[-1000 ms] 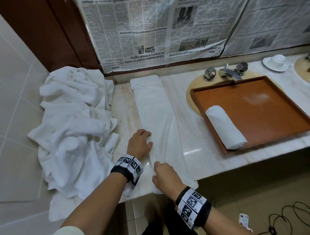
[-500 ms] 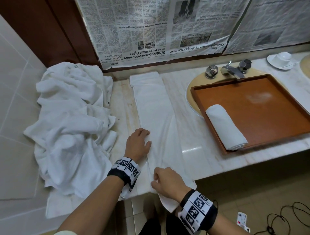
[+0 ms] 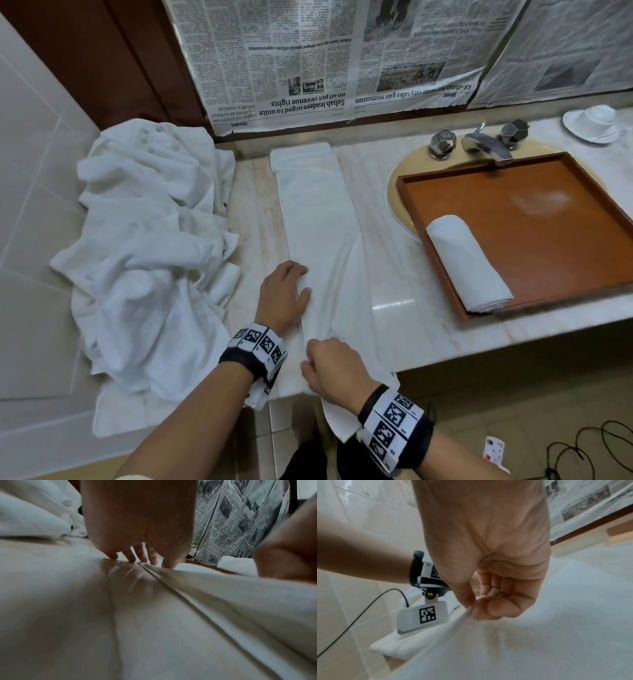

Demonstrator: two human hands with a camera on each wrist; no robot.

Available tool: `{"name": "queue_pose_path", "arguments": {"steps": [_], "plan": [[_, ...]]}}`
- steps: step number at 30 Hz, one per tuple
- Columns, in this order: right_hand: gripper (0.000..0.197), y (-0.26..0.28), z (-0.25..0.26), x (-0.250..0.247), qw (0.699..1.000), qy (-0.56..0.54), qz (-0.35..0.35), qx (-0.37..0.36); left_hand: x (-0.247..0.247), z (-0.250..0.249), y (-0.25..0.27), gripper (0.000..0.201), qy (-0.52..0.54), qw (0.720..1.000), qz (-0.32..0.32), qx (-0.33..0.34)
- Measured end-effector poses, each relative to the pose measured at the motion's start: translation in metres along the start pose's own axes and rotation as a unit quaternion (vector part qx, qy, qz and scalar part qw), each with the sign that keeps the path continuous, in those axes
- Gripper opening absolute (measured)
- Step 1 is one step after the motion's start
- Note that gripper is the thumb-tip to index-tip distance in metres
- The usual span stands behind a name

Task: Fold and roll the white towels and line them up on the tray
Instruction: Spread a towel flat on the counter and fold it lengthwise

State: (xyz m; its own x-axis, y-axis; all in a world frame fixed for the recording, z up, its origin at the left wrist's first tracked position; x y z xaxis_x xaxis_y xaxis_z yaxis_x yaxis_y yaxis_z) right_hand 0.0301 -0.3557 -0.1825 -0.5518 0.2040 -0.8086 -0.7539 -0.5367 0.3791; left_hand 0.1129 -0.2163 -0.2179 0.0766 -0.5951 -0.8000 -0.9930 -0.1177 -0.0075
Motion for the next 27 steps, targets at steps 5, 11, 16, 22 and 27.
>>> {"name": "queue_pose_path", "arguments": {"steps": [5, 11, 16, 22, 27], "plan": [[0.030, 0.004, 0.000, 0.010, 0.999, -0.032, 0.022, 0.002, 0.001, 0.001, 0.000, 0.062, 0.000, 1.000, -0.005, 0.002], [0.027, -0.001, -0.022, -0.016, 0.991, -0.131, -0.021, -0.007, 0.004, 0.005, 0.000, 0.058, -0.004, 1.000, -0.002, 0.011], [0.034, -0.047, -0.041, -0.059, 0.971, 0.030, -0.222, -0.084, 0.016, -0.001, 0.015, 0.066, -0.071, 0.997, 0.013, 0.019], [0.074, -0.091, -0.068, -0.042, 0.990, 0.118, -0.057, -0.057, 0.021, -0.006, 0.022, 0.073, -0.170, 0.983, 0.058, -0.045], [0.066, -0.096, -0.104, -0.056, 0.992, 0.108, -0.061, 0.007, 0.018, 0.001, 0.016, 0.073, -0.175, 0.977, 0.072, -0.103]]}}
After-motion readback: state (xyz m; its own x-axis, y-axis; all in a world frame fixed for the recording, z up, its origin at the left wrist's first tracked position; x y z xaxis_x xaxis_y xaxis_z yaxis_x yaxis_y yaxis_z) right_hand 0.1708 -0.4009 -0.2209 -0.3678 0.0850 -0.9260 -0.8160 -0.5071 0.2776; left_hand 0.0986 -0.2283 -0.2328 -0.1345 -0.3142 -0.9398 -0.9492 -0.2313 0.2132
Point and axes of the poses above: each hand's wrist, its own y-axis away from the middle knuckle, its own x-axis out of the palm, z = x × y, the point moved 6 cm from there along -y, towards the middle knuckle, and after that the axes turned 3 degrees about -z, right-handed, at the moved point
